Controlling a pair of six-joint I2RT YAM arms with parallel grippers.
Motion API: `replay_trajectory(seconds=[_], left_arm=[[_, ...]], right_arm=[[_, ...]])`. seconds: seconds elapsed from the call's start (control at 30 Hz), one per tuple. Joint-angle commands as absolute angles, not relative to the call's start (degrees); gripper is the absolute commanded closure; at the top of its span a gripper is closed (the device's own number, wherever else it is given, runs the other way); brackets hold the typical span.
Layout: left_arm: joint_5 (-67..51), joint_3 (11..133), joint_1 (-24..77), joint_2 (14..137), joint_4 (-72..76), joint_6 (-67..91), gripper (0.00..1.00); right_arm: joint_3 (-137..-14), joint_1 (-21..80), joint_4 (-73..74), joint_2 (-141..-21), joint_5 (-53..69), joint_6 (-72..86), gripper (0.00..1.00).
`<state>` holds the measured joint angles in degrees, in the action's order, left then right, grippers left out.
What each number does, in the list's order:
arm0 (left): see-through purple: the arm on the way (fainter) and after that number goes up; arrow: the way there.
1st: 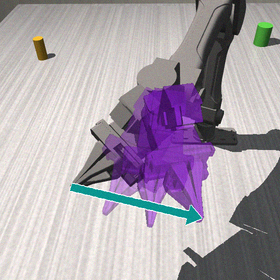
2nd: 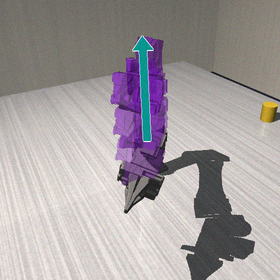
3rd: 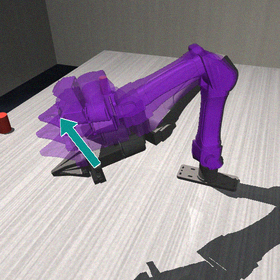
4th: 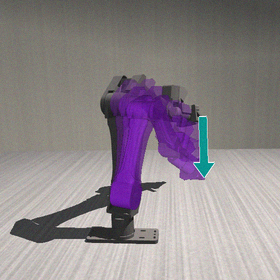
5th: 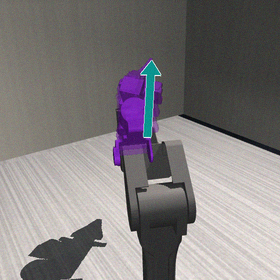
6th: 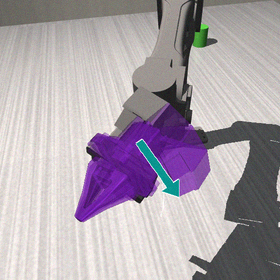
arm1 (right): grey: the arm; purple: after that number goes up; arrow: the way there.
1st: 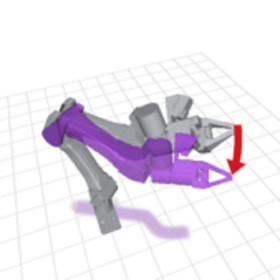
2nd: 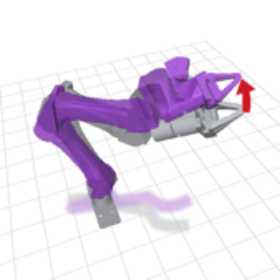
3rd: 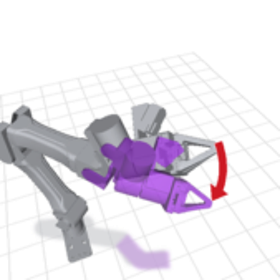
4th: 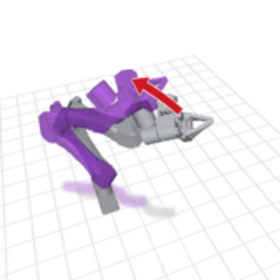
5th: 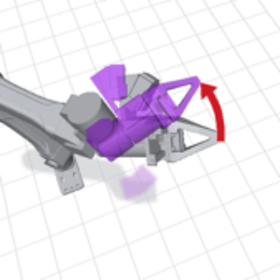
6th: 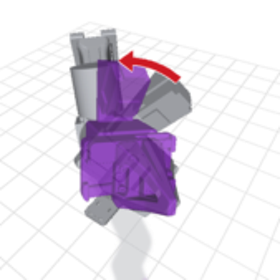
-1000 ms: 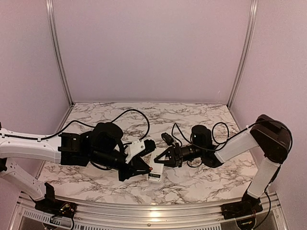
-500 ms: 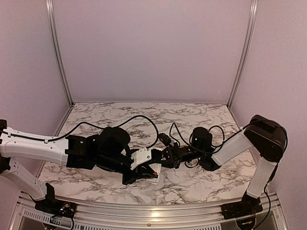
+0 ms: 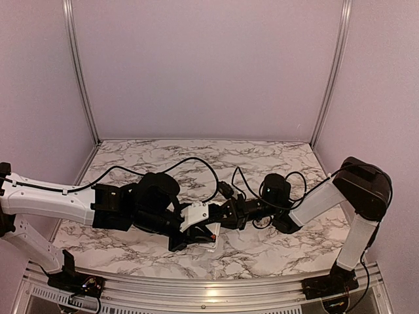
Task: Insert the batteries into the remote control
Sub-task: Place the battery in the battery compartment.
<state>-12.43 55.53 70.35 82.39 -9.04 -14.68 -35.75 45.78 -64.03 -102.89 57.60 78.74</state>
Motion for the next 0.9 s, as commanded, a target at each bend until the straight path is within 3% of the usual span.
replay_trajectory(seconds=[0.0, 0.33, 0.63, 0.87], left_arm=[[-13.1, 56.0, 70.7, 83.1, -8.1, -16.1, 1.0], [-11.2, 54.1, 70.8, 82.5, -9.9, -18.0, 1.0], [-8.6, 55.2, 70.8, 82.5, -13.0, -17.8, 0.72], [-7.3, 54.9, 70.8, 81.7, -9.7, -14.0, 0.59]], right_arm=[[-35.7, 46.3, -68.1, -103.2, 58.0, 80.2, 1.0], [-35.3, 46.3, -70.2, -103.2, 58.1, 81.9, 1.0], [-35.8, 46.3, -66.0, -103.1, 57.7, 79.5, 1.0], [-35.5, 46.1, -60.9, -103.3, 56.6, 76.6, 1.0]])
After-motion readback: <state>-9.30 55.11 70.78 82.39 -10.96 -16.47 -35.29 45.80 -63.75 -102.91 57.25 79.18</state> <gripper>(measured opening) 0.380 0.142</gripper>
